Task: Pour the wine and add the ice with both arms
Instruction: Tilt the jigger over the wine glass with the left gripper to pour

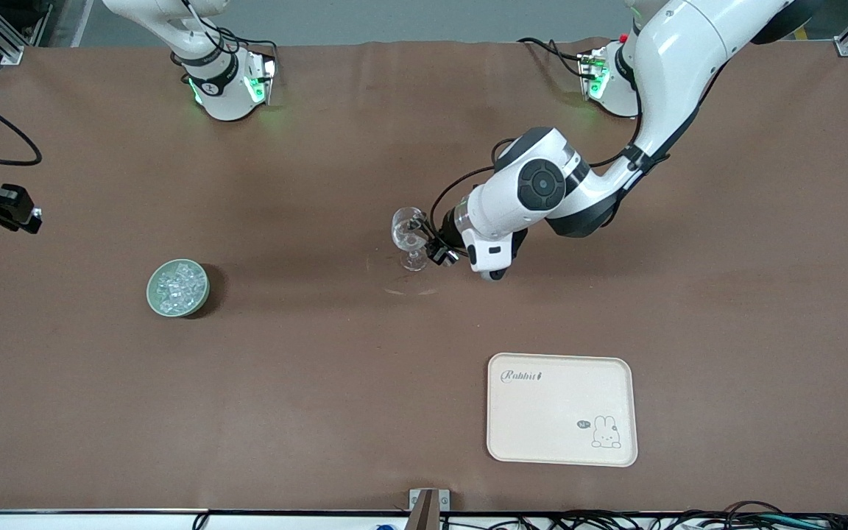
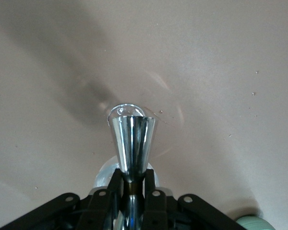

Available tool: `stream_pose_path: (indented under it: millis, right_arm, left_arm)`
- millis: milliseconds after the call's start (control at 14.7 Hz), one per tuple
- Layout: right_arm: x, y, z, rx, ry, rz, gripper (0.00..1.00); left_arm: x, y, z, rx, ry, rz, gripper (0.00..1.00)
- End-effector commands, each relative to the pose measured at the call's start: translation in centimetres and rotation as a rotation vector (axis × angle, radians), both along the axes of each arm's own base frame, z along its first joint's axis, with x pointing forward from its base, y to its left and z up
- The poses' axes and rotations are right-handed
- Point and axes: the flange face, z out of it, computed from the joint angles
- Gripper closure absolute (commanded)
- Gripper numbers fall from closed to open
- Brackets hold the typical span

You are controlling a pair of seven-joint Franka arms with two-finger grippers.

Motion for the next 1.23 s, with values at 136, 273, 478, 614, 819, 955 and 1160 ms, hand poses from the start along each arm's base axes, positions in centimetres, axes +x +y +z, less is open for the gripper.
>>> stream_pose_path:
  millis: [136, 273, 478, 614, 819, 955, 1160]
  right_arm:
    - [-0.7, 0.2, 0.3, 0.012, -0.011, -0.008, 0.99]
    - [-0.7, 0.2, 0.3, 0.012, -0.011, -0.008, 0.99]
    - [-0.7, 0.2, 0.3, 0.012, -0.011, -0.008, 0.99]
    - [-0.7, 0.2, 0.3, 0.012, -0.011, -0.008, 0.99]
    - [-0.7, 0.2, 0.3, 0.012, -0.011, -0.008, 0.99]
    - [-0.7, 0.2, 0.3, 0.012, -0.011, -0.008, 0.99]
    - [-0.6, 0.2, 0.4, 0.012, -0.016, -0.008, 0.99]
  left_arm:
    - [-0.4, -0.5, 1.0, 0.026, -0.011, -0.007, 0.99]
    - [-1.0, -0.9, 1.6, 0.037, -0.023, -0.031, 0.99]
    - [-1.1, -1.0, 1.9, 0.044, -0.031, -0.036, 0.99]
    - [-1.0, -1.1, 2.0, 0.048, -0.036, -0.037, 0.99]
    - [-0.8, -1.0, 2.4, 0.059, -0.041, -0.045, 0.99]
    - [-0.7, -1.0, 2.4, 0.076, -0.052, -0.038, 0.99]
    - [-1.2, -1.5, 2.3, 0.088, -0.064, -0.051, 0.99]
